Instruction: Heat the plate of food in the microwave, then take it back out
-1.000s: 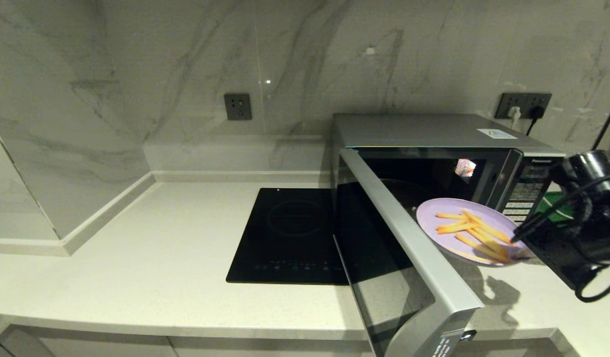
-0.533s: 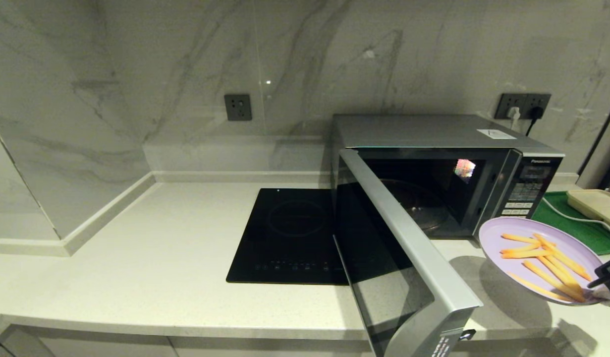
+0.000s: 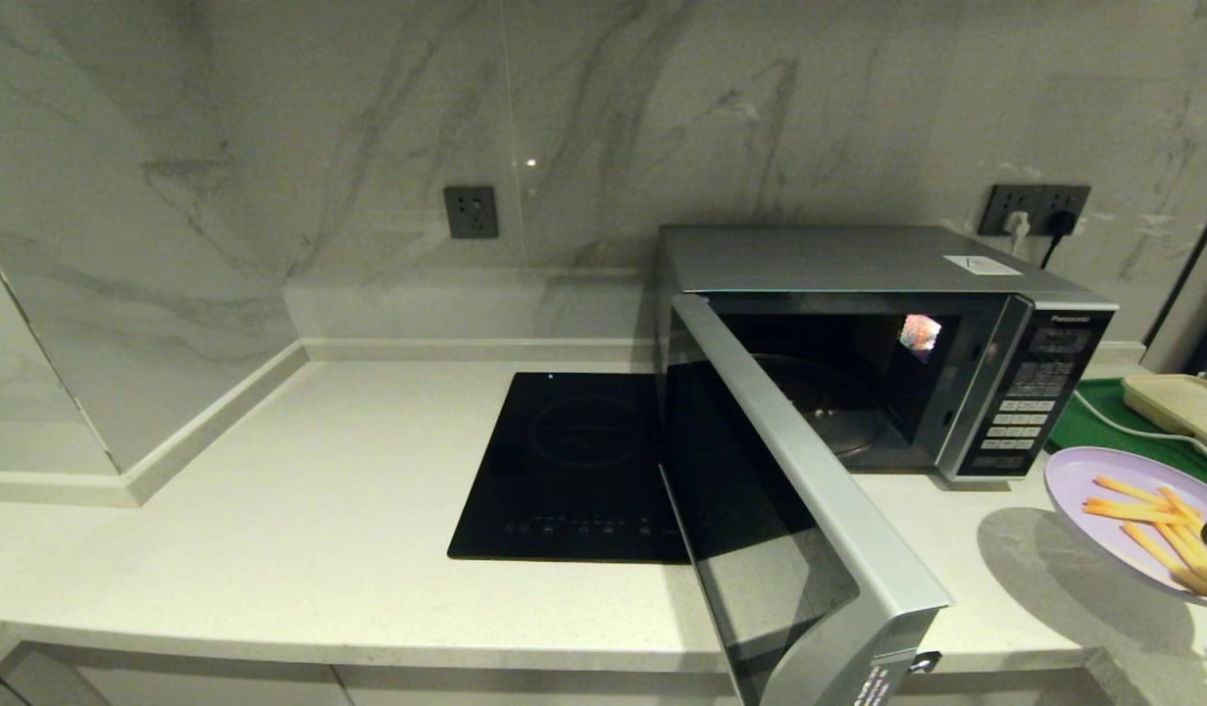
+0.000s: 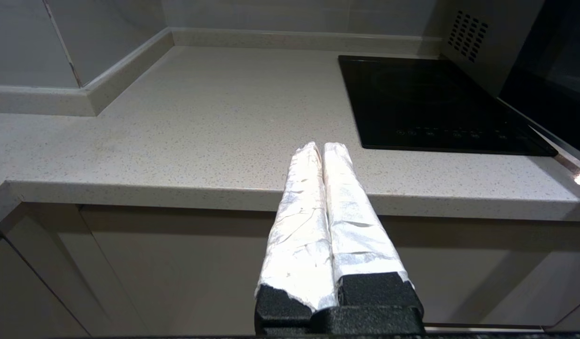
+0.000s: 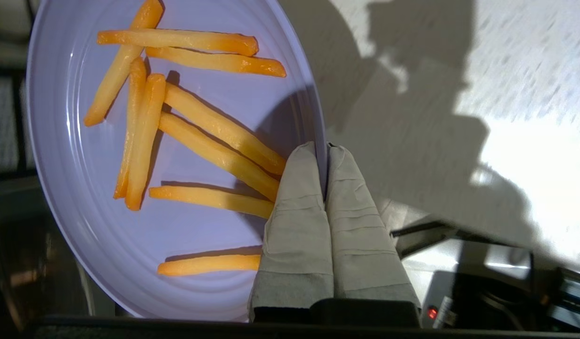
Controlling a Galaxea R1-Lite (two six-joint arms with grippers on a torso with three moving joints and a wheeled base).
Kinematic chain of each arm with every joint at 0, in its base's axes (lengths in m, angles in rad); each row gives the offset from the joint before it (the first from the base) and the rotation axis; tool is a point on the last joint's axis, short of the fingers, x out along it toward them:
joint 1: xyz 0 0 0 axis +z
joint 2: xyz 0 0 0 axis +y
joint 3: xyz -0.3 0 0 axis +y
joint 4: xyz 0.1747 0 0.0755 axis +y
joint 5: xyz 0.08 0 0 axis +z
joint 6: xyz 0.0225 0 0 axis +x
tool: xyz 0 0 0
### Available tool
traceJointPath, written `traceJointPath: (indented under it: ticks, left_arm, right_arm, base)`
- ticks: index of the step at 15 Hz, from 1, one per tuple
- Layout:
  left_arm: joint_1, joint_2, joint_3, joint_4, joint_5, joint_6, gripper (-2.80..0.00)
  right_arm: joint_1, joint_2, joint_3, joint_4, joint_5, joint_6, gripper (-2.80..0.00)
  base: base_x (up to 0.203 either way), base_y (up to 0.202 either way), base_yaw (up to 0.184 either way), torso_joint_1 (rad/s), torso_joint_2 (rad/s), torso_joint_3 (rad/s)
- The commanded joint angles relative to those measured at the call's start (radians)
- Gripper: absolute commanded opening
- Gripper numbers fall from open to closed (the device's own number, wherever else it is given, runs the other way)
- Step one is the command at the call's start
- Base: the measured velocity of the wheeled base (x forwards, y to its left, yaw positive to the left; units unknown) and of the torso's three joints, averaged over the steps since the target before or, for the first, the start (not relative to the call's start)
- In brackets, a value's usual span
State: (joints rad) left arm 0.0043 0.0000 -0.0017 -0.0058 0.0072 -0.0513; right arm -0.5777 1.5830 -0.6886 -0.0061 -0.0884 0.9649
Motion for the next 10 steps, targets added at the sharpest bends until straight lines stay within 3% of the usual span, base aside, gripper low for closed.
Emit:
traceJointPath:
  ticks: [1,10]
  left_arm:
    - [0.000,0.000,0.000,0.000,0.000,-0.001,-2.80]
    - [0.000,0.000,0.000,0.000,0.000,-0.001,-2.80]
  right_arm:
    - [-0.086,0.150,-0.008,-0.059,0.013,0.003,-2.80]
    - [-0.227,0.370,0.020,-0.332,0.019,-0.031,-2.80]
  base:
    - [0.000,0.000,0.000,0.000,0.00,0.000]
    - [0.000,0.000,0.000,0.000,0.00,0.000]
